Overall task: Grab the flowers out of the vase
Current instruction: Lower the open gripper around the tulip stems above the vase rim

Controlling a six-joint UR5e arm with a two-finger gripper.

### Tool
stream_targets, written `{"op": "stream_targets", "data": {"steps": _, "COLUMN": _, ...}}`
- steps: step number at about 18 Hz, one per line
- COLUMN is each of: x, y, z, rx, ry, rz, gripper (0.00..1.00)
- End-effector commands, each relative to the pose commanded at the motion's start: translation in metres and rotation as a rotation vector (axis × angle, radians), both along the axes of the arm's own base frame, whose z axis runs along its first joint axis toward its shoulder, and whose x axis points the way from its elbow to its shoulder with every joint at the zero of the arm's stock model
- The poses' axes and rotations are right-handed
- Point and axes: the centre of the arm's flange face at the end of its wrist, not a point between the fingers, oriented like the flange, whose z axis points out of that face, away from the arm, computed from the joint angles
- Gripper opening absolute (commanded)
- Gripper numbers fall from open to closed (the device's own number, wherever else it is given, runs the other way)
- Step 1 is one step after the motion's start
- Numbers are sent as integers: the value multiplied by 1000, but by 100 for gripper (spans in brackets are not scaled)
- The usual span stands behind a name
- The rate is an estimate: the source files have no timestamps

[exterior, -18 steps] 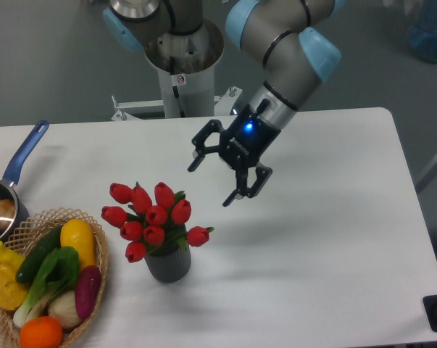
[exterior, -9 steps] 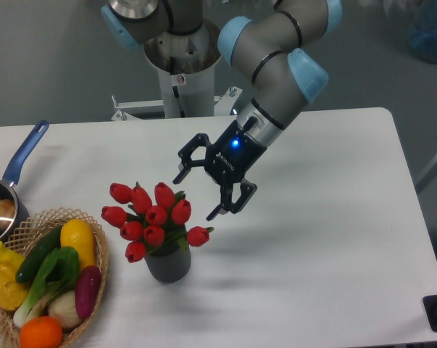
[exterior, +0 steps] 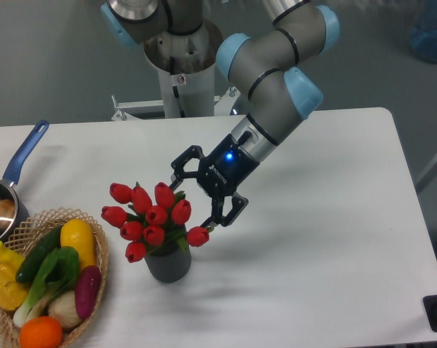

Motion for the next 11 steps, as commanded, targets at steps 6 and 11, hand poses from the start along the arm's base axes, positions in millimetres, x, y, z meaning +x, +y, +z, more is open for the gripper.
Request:
{"op": "stream_targets", "data": {"steps": 6, "x": 6, "y": 11, "z": -7, "rx": 12, "ry": 14, "rz": -24, "gripper": 100}}
{"op": "stream_targets", "data": {"steps": 11, "x": 14, "y": 22, "z": -8, "rx": 31, "ry": 15, "rz": -45, "gripper": 100}}
